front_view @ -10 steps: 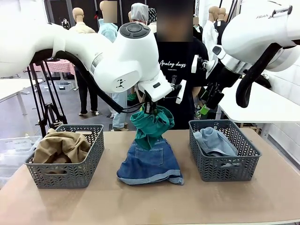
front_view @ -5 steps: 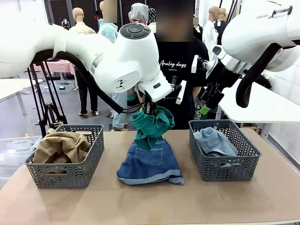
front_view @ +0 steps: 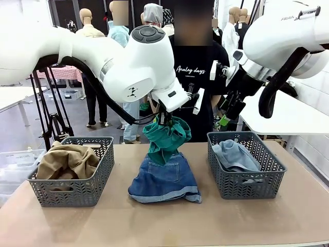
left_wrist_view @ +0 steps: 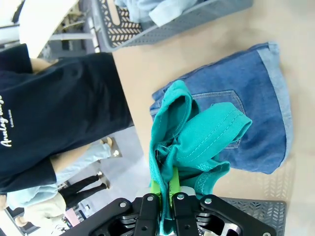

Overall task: Sort the tops and bottoms.
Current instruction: Sort the clothes according to human instructions.

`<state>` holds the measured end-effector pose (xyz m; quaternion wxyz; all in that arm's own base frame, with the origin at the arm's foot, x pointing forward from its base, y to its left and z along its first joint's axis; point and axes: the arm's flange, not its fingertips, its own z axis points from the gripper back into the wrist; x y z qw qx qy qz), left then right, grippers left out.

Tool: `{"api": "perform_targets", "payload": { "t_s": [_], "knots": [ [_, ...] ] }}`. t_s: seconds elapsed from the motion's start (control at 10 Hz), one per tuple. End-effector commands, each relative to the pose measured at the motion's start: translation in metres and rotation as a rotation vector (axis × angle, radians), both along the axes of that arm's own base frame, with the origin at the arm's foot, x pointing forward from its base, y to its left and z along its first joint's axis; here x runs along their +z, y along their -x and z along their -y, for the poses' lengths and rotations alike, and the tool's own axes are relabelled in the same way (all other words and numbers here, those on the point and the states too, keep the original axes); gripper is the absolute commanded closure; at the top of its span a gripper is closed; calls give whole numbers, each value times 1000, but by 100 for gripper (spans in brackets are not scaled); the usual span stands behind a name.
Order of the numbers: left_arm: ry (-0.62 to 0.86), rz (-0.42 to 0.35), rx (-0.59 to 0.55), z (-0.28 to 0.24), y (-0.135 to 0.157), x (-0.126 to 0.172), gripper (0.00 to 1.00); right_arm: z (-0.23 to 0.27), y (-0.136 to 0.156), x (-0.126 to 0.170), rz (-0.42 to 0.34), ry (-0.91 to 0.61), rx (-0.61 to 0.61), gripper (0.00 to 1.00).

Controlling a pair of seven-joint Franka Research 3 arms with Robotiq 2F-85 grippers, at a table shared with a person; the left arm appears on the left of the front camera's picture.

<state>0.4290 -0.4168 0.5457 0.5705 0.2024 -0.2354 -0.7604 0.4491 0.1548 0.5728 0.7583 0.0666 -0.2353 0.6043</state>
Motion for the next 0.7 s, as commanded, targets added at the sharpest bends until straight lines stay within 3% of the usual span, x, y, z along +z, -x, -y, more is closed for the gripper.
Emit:
{"api": "perform_targets", "payload": {
  "t_s": [0.0, 0.6],
  "knots": [
    [-2, 0, -18, -2, 1, 6, 100, 0, 0, -2, -9, -5, -5, 0],
    [-2, 0, -18, -2, 1, 6, 100, 0, 0, -2, -9, -5, -5, 0]
  ]
}}
